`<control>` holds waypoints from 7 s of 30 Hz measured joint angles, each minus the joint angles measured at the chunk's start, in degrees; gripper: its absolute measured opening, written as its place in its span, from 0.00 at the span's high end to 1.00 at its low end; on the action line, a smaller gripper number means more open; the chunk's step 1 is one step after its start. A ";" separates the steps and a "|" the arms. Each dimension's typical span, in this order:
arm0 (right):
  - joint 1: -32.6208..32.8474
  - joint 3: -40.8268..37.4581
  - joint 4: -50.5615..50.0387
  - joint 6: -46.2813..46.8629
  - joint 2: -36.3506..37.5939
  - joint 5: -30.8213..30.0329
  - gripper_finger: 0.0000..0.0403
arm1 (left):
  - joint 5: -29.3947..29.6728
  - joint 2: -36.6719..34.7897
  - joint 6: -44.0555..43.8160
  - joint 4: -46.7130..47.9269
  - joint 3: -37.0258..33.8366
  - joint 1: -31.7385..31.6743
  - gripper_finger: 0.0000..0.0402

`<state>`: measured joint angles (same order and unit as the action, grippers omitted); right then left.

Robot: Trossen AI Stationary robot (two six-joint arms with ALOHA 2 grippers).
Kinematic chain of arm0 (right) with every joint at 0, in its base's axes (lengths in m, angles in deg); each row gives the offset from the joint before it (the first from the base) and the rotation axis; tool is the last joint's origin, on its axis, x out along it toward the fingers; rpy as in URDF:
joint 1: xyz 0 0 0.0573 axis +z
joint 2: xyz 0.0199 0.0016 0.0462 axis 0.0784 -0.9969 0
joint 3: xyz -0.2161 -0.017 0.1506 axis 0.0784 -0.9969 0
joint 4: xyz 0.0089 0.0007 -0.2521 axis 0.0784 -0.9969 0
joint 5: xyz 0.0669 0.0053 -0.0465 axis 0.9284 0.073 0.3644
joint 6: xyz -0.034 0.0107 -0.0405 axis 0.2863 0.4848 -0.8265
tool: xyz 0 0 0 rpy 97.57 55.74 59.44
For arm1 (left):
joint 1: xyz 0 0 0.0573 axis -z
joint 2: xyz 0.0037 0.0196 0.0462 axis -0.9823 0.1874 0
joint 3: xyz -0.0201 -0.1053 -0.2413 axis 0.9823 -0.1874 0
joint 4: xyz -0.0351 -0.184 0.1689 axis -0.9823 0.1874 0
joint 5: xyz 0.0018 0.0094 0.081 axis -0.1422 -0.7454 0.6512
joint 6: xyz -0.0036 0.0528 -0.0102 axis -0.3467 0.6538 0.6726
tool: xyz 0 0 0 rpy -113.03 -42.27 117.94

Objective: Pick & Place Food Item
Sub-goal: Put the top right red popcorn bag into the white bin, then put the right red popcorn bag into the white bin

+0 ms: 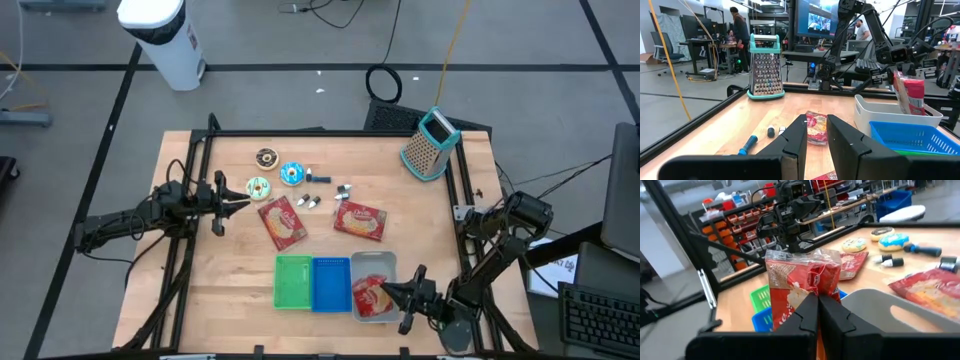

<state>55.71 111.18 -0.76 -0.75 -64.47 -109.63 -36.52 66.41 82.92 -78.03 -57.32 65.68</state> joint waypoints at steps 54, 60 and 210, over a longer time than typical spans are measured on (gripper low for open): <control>-5.09 0.00 7.25 -17.17 0.04 3.03 0.49 | 0.00 0.00 0.00 0.00 0.00 0.00 0.82; -5.49 0.00 7.22 -16.39 0.04 3.05 0.48 | 0.00 0.00 0.00 0.00 0.00 0.00 0.82; -75.14 1.73 -33.89 -14.11 1.68 76.11 0.57 | 0.29 0.00 0.00 0.02 0.00 0.00 0.82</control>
<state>-19.44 112.90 -34.65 -14.86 -62.79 -33.52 -36.22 66.41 82.92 -78.01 -57.32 65.68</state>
